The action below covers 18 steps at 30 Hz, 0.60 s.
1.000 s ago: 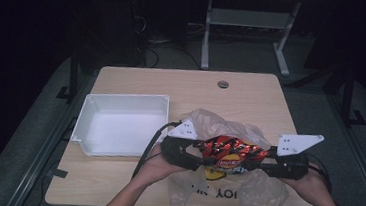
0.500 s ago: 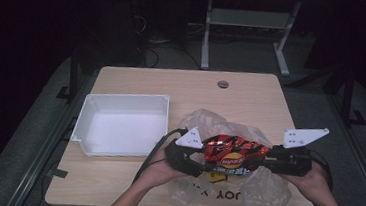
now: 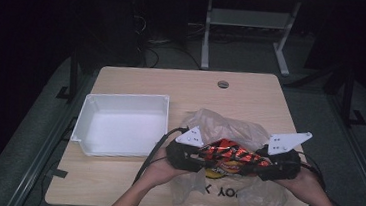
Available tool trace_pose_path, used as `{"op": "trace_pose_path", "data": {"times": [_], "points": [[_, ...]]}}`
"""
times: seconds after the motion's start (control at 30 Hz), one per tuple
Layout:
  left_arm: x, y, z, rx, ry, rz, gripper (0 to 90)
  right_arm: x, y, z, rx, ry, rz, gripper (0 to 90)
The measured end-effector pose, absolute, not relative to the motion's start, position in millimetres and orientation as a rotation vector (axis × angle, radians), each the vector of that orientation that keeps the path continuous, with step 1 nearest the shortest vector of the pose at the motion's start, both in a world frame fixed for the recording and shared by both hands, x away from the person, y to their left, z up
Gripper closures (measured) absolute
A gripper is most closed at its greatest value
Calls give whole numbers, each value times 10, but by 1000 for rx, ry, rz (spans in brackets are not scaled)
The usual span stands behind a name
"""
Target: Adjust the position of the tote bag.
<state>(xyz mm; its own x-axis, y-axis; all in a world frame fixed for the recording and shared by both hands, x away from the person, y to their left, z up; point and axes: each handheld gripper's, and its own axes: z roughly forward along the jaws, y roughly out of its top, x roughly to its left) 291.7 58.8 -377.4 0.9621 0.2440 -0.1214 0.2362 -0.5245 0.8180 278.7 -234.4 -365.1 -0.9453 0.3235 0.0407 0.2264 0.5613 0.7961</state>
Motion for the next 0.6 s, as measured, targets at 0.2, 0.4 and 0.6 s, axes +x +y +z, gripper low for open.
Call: {"op": "trace_pose_path", "data": {"times": [0.2,0.4,0.6], "points": [[2888,591,-3772,2128,351,57,470,2818,-2390,-3614,533,2696,1393,694],[2902,531,-3870,2186,351,79,294,2867,-2468,-3604,617,2705,1522,736],[2878,435,-3955,2233,347,84,227,2876,-2489,-3585,635,2711,1590,747]]}}
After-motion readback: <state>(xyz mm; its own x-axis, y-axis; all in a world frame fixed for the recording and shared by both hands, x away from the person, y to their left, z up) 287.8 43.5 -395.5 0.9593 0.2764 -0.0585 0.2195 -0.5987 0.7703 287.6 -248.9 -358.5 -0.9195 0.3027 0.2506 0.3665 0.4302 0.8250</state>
